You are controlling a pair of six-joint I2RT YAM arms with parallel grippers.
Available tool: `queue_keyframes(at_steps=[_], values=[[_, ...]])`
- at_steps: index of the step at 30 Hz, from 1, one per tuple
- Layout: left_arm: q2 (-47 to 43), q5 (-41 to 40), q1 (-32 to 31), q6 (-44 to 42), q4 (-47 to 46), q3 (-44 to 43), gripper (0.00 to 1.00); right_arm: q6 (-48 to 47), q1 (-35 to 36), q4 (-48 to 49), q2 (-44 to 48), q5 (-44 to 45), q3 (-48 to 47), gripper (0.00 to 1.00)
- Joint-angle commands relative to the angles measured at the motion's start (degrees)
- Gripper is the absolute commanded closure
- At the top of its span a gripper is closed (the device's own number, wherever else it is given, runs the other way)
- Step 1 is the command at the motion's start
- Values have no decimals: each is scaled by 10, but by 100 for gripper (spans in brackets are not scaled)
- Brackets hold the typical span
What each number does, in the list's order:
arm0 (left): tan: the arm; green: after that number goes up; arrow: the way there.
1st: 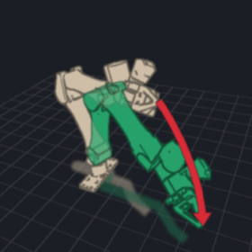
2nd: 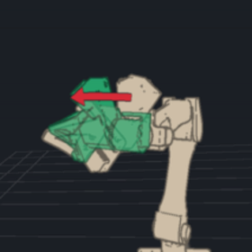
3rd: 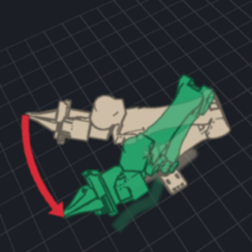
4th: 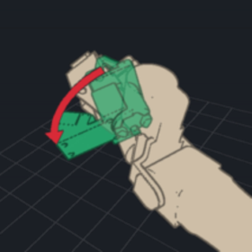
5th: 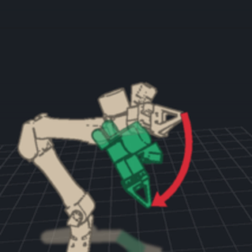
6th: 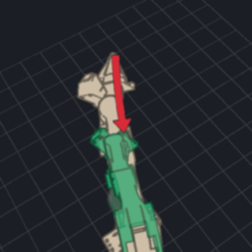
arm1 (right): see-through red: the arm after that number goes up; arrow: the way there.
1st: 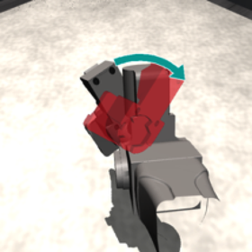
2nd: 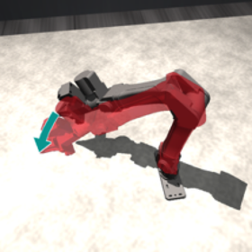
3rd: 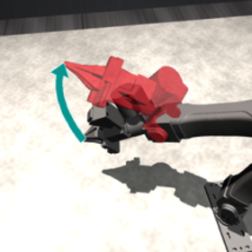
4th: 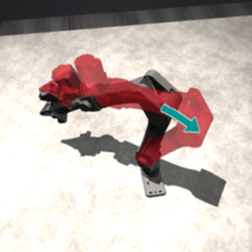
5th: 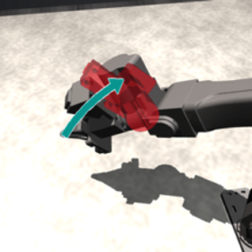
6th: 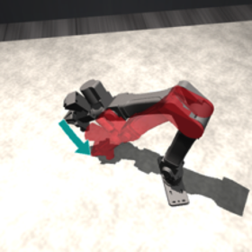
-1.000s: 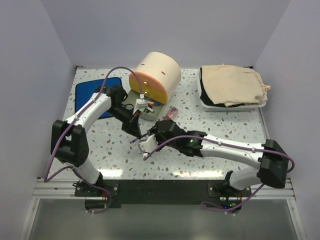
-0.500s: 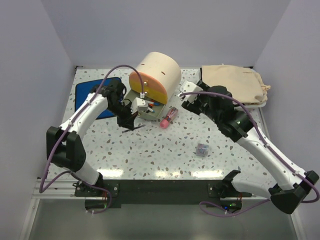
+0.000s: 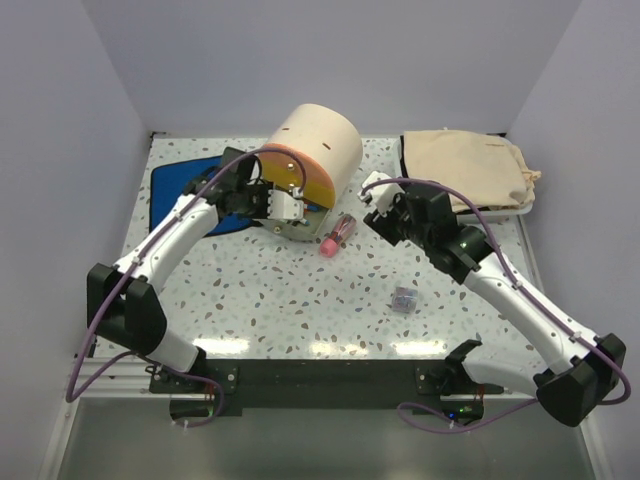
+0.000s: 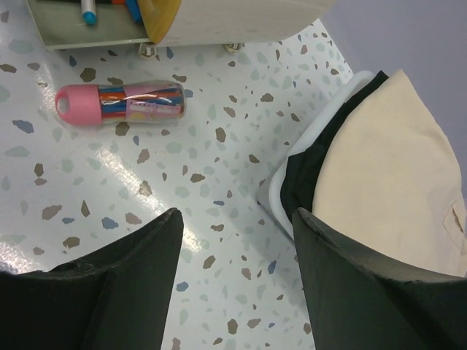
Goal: Sort the stationery into containers
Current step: Place the pen in the drawer.
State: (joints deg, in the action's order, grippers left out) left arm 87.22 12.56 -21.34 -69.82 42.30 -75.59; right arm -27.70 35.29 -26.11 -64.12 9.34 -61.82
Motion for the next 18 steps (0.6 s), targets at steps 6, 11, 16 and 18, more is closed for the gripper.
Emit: queue_keyframes(at_steps=[6,11,16,18], values=[[37,9,-1,-131,-134,23,100,19,-7,3,37,-6,21,35],[85,31,-1,-136,-128,1,100,20,-14,1,51,-5,39,35],[134,48,-1,-127,-114,-33,99,24,-22,5,56,-4,50,35],[144,48,-2,-123,-126,-39,88,25,-23,8,57,-4,55,35]])
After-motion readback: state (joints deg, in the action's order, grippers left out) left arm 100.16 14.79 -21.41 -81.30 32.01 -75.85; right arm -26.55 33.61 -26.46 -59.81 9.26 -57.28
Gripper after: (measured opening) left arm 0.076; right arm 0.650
